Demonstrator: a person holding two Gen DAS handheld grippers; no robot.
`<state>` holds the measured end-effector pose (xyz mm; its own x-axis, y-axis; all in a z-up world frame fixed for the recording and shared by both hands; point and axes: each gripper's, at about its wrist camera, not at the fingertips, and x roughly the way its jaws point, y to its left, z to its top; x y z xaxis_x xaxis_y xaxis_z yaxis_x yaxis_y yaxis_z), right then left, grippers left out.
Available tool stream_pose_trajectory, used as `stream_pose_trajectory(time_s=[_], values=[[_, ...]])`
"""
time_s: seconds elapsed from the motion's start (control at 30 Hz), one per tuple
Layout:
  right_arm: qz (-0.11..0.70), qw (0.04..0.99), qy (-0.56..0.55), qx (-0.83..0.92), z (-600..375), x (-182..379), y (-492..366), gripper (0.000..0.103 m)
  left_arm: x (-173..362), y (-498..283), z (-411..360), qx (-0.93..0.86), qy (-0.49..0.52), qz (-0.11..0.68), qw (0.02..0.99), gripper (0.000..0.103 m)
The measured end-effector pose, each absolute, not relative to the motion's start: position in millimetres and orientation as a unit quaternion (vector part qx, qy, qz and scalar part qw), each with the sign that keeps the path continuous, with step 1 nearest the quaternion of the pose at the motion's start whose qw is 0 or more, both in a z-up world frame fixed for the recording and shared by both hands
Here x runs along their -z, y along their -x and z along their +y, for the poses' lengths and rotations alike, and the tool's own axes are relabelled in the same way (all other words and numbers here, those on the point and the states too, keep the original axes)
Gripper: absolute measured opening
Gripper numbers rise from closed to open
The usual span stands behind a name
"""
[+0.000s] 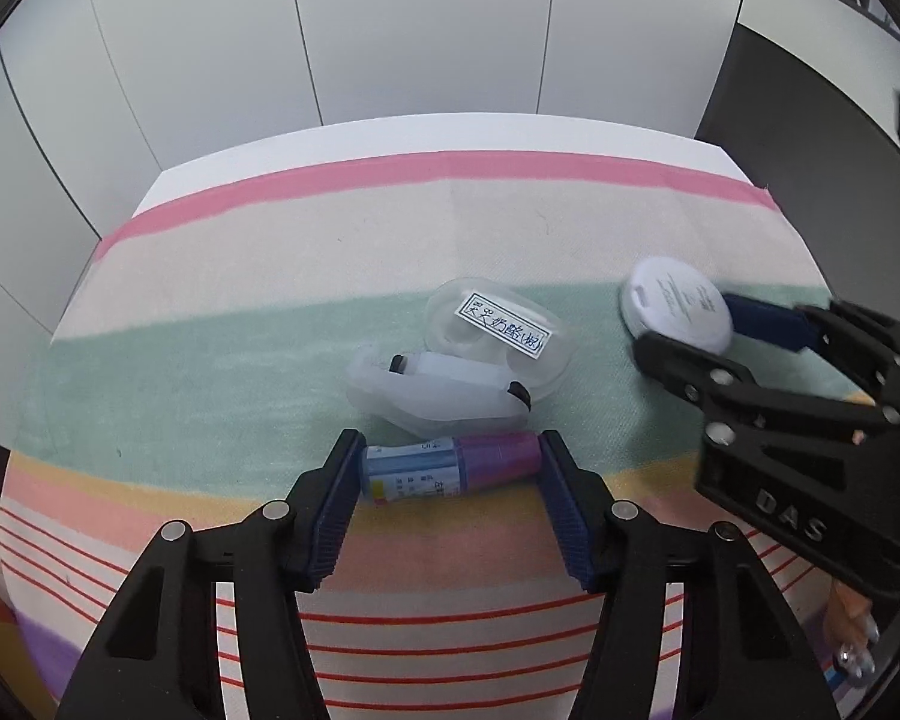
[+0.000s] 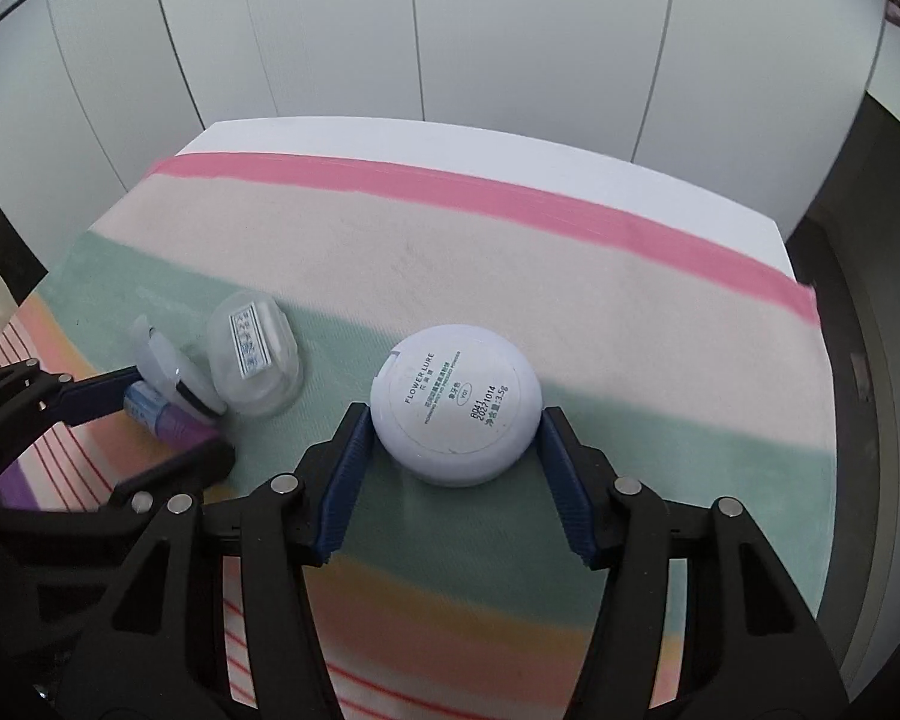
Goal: Organize objects
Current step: 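Grasp the blue-and-pink tube with the left tool while the right tool grasps the white round compact, then lift and carry the tube with the left tool while the right tool carries the white compact to the box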
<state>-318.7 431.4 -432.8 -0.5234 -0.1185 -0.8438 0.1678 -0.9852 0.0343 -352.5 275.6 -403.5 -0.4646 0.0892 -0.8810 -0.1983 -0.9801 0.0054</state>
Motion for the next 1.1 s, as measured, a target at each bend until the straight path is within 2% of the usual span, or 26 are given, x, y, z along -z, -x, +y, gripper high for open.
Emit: stream_pose_trajectory(time_s=[0.23, 0.47, 0.77, 1.1], values=[[0.021, 0.071, -0.494, 0.867, 426.2, 434.6, 311.8, 0.059, 400.0, 348.7, 277.0, -0.852, 0.514, 0.059, 0.083, 0.059], [-0.021, 0.066, -0.509, 0.858, 428.5, 426.4, 303.4, 0.059, 382.4, 347.0, 273.4, -0.854, 0.512, 0.054, 0.077, 0.059], [-0.033, 0.034, -0.501, 0.864, 446.8, 377.5, 274.7, 0.059, 334.9, 339.8, 265.0, -0.864, 0.495, 0.054, 0.069, 0.059], [-0.020, -0.001, -0.469, 0.883, 444.3, 287.2, 253.8, 0.059, 248.1, 323.0, 249.0, -0.885, 0.461, 0.045, 0.057, 0.059]])
